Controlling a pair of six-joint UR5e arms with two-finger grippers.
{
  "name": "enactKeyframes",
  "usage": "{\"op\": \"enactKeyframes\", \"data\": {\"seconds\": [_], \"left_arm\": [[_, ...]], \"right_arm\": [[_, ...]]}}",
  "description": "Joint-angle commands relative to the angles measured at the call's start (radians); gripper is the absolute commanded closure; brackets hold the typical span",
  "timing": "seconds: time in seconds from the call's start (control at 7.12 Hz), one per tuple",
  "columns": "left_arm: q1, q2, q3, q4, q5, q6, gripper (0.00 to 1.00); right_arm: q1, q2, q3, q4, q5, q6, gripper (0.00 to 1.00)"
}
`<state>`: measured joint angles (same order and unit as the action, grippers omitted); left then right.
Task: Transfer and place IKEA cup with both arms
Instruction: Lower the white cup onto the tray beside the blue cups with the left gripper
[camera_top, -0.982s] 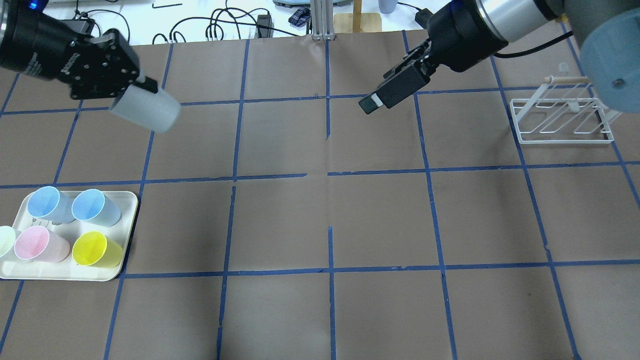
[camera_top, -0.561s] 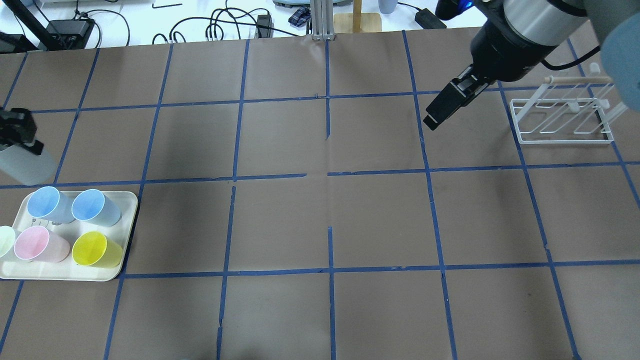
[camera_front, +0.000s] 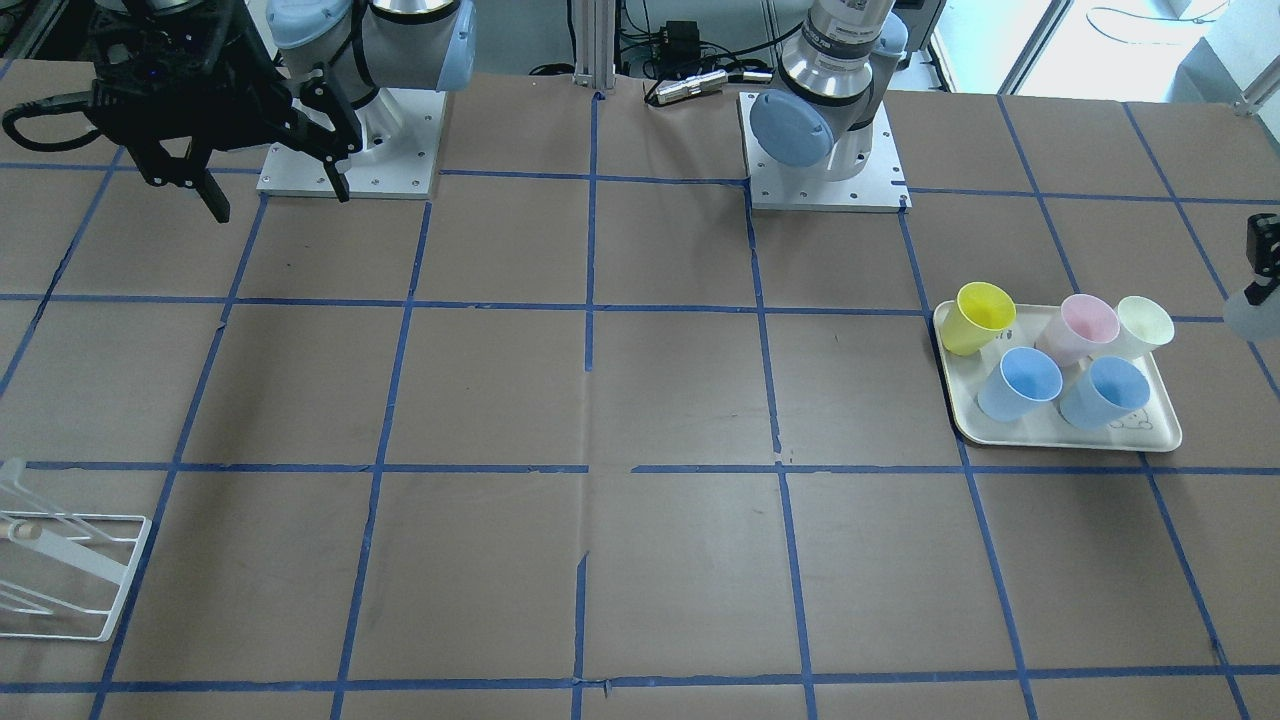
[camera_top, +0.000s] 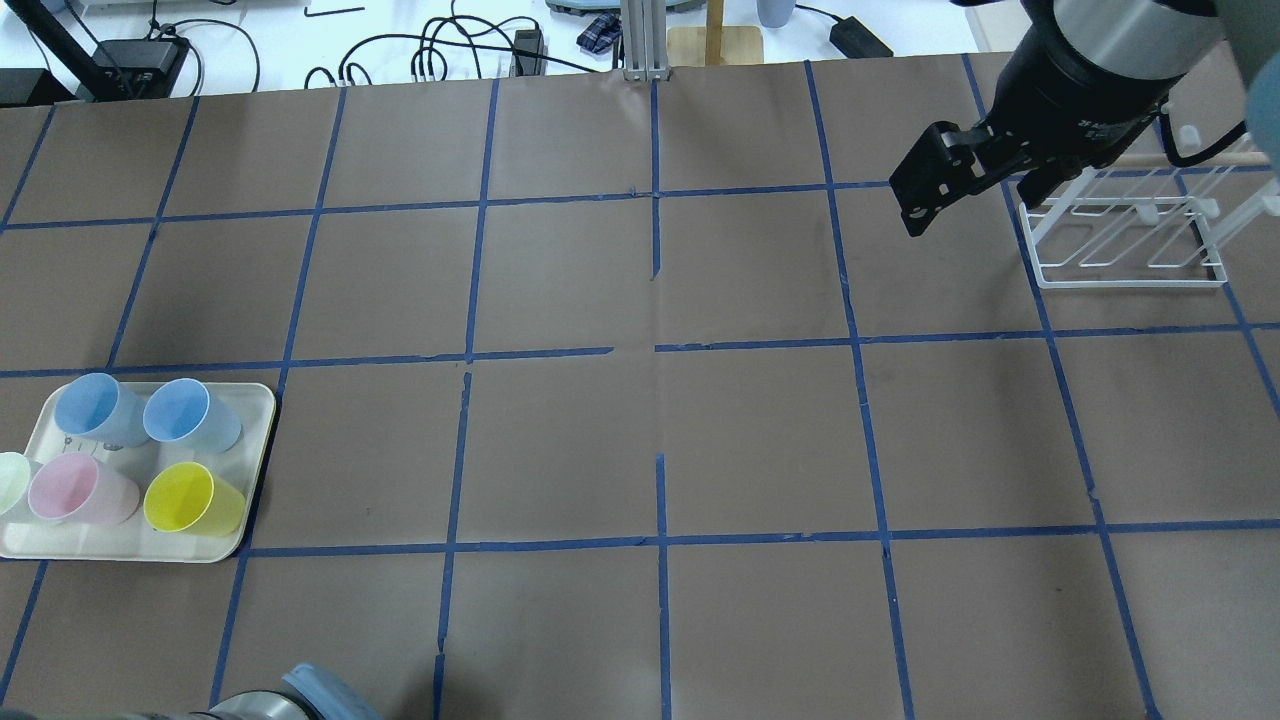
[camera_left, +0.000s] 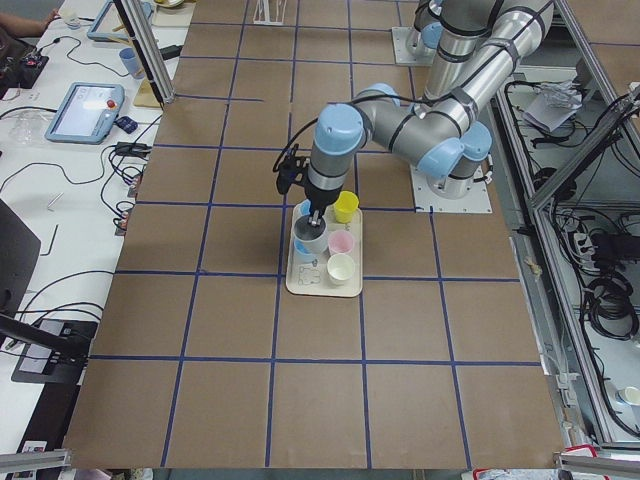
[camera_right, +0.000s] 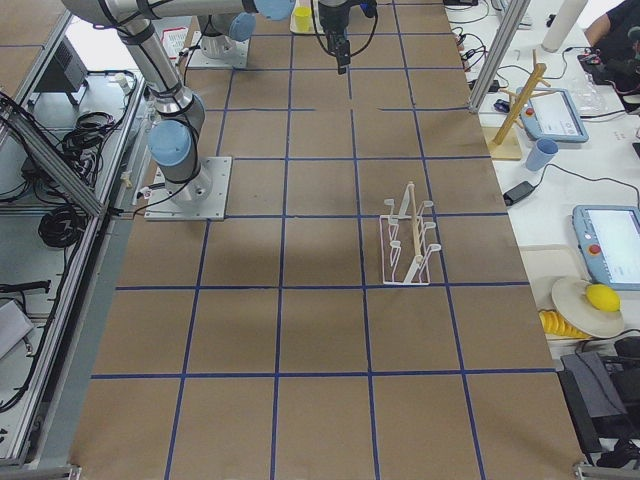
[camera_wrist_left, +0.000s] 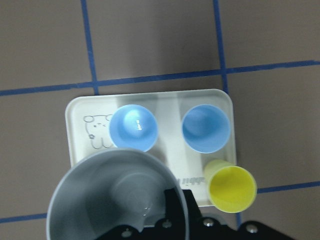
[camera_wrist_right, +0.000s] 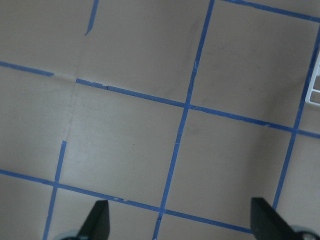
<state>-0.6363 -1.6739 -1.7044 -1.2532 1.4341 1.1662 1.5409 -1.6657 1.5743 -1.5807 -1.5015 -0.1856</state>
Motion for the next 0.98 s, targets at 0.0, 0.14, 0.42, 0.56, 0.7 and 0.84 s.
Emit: {"op": "enactKeyframes", "data": {"seconds": [0.0, 0.14, 0.42, 0.56, 0.7, 0.84], "left_arm": [[0.081, -0.095, -0.011, 0.067, -0.114, 0.111, 1.0], [0.099, -0.111, -0.042, 0.095, -0.153, 0.11, 1.0], [0.09, -0.119, -0.13, 0.221, -0.149, 0.102, 1.0], [0.09, -0.121, -0.145, 0.221, -0.156, 0.096, 1.0], [0.086, -0.127, -0.15, 0.222, -0.156, 0.089, 1.0], [0.081, -0.132, -0.152, 0.222, -0.158, 0.089, 1.0]], "right_arm": [[0.001, 0.059, -0.084, 0.02, 0.0, 0.204, 0.0], [0.001, 0.105, -0.132, 0.039, 0.0, 0.215, 0.0], [0.001, 0.132, -0.171, 0.097, -0.003, 0.218, 0.0], [0.002, 0.12, -0.157, 0.114, 0.001, 0.2, 0.0], [0.002, 0.116, -0.142, 0.102, 0.003, 0.201, 0.0], [0.002, 0.116, -0.142, 0.096, 0.0, 0.199, 0.0]]}}
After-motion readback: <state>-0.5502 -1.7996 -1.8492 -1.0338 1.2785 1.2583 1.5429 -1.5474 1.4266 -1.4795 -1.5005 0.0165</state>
